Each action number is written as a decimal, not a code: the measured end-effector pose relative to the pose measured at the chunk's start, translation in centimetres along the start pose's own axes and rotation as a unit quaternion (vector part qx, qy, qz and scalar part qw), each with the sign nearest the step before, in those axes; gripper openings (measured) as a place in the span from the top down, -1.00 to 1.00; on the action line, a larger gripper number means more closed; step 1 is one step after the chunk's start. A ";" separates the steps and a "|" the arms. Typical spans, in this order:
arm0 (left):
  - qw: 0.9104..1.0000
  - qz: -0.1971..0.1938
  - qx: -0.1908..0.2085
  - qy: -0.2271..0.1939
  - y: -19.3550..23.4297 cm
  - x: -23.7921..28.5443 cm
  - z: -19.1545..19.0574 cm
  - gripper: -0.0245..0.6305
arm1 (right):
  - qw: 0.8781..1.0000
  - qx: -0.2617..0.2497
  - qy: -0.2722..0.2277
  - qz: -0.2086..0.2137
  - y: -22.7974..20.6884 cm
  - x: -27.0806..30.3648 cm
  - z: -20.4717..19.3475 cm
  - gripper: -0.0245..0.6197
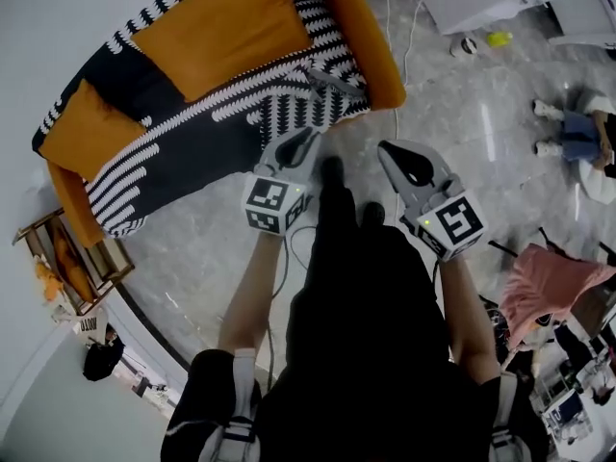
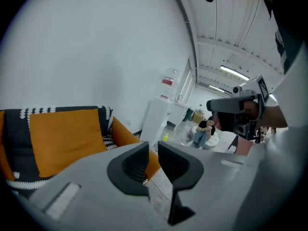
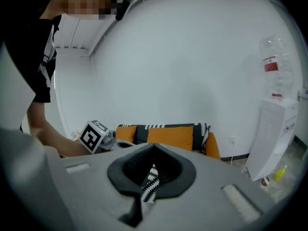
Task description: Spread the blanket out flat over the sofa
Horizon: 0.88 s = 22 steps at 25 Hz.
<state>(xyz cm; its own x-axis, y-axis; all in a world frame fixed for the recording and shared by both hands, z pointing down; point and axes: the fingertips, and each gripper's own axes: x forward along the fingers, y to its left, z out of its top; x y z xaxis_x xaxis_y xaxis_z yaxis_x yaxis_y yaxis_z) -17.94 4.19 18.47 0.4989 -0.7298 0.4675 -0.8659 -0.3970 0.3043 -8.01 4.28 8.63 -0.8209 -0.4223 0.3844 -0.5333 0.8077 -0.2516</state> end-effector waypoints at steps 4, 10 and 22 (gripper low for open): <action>1.000 0.002 0.000 0.029 2.7 3.0 -2.4 0.65 | 1.000 0.005 0.024 -0.003 -2.0 2.0 -2.1 0.92; 0.998 0.012 0.003 0.060 6.4 7.2 -6.3 0.61 | 0.999 0.023 0.037 -0.019 -4.7 4.4 -4.4 0.92; 0.992 0.046 0.049 0.105 11.7 15.2 -14.8 0.36 | 0.995 0.058 0.070 -0.048 -8.2 7.1 -9.8 0.92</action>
<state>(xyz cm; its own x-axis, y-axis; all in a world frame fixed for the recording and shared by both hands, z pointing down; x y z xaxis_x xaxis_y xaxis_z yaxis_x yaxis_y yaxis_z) -19.94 -3.24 41.43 0.4061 -0.6376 0.6546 -0.9019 -0.3948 0.1749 -7.44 -1.25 22.13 -0.7330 -0.4264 0.5300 -0.6342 0.7102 -0.3058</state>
